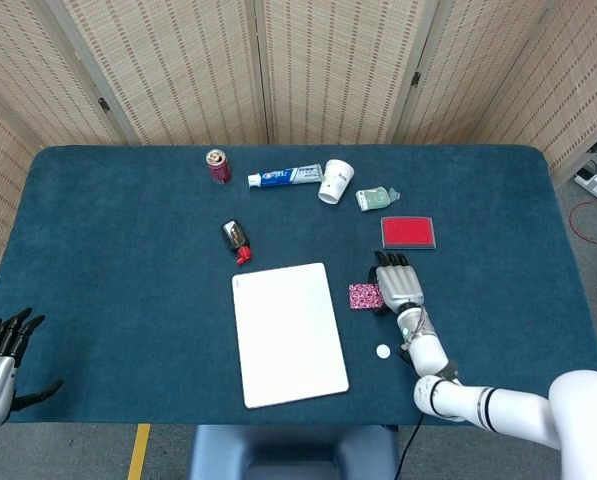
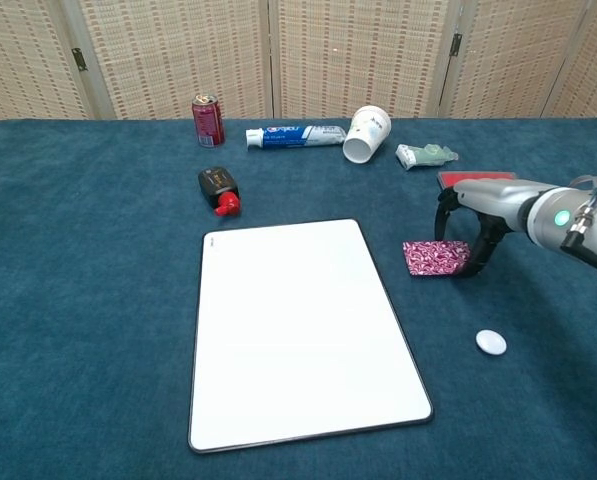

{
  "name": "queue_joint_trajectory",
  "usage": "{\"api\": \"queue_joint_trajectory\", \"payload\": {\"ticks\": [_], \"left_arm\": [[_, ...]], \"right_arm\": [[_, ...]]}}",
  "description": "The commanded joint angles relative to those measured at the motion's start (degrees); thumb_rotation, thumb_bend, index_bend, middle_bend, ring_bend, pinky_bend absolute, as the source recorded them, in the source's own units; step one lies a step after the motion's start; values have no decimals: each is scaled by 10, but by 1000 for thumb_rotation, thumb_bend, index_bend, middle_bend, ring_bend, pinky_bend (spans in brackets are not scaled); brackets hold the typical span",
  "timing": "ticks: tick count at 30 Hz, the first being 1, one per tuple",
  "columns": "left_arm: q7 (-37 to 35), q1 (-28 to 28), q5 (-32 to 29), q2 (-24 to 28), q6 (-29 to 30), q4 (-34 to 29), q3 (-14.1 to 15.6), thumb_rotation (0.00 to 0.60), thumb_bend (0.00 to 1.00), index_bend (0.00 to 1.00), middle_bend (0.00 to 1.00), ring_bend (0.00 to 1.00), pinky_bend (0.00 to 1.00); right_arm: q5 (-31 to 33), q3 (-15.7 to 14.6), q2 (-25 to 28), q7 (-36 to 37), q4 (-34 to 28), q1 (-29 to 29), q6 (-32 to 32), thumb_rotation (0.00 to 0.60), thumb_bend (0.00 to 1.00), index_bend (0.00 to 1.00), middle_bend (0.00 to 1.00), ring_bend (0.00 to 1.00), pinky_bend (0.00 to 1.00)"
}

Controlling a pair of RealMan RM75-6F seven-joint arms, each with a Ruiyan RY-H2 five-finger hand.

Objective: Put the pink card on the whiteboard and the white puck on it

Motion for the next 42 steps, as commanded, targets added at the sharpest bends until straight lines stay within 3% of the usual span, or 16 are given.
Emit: {"api": "queue_joint_trajectory", "payload": {"ticks": [1,10,21,25,29,35,42], "left_arm": [[0,0,1,0,1,-1,0,600,141,134,74,109,0],[-1,1,3,4,6,-4,-1,600,141,134,74,109,0],[-8,3,-3,-1,1,7,0,600,141,134,74,109,0],[-11,2,-5,-3,-1,12,-1,600,141,135,74,109,0],[-12,0,-9,-5,-4,17,-3,600,141,134,74,109,0],[-14,-1,-10,-8,-7,20,-4,600,141,134,74,109,0],[-9,-2,-4,-5,-2,12,-4,600,142,134,74,110,0]], "right_arm": [[-20,4,19,7,-35,-4,13,600,238,421,79,0,0],[-52,0,17,-13,-114,13,22,600,238,421,79,0,0],[-30,2,-51,-59,-101,58,26,600,238,420,79,0,0],[-36,0,-60,-60,-95,64,25,600,238,285,76,0,0],[-52,-8,-45,-49,-108,55,31,600,238,182,72,0,0],[-116,-37,6,-14,-158,18,55,600,238,183,73,0,0],[-217,-101,77,30,-208,-41,80,600,237,257,76,0,0]]}}
